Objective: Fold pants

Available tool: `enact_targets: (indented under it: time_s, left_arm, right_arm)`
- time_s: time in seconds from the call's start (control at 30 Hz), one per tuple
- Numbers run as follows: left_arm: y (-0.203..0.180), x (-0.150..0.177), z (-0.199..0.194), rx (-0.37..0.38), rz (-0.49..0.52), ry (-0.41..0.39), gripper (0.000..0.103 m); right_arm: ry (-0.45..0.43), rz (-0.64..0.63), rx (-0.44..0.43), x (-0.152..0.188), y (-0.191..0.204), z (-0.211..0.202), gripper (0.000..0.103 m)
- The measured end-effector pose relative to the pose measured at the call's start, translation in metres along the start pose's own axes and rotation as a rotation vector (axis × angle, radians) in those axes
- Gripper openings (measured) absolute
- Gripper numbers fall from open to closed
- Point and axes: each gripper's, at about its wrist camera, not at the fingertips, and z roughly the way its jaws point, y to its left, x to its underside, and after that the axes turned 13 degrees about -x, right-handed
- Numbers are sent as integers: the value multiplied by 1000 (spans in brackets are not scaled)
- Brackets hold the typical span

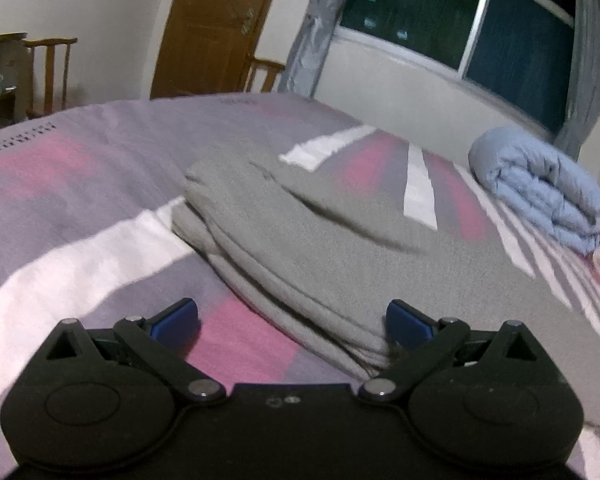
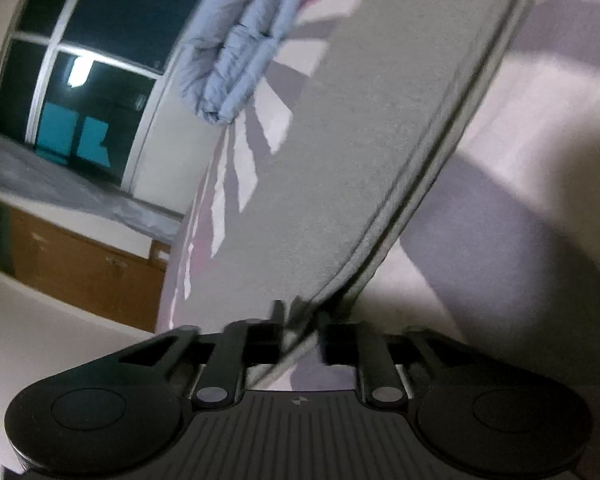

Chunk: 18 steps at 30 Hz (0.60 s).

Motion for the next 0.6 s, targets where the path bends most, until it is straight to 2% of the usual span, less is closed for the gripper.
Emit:
enact_targets:
  time_s: [0.1, 0.23, 0.43, 0.6]
  left_arm:
    - [3, -7, -4, -16, -1, -29, 95]
    - [-11, -22, 1, -61, 134, -69, 94]
    - [-15, -49, 13, -113, 249, -111, 94]
    - [11, -74, 44, -176, 202, -69, 93]
  right_arm:
    - [-21, -132, -39, 0, 26, -19, 34]
    - [51, -267, -95, -2, 60, 7, 34]
    - [239, -482, -164, 1, 111, 108, 34]
    - [376, -491, -217, -14, 123, 209, 34]
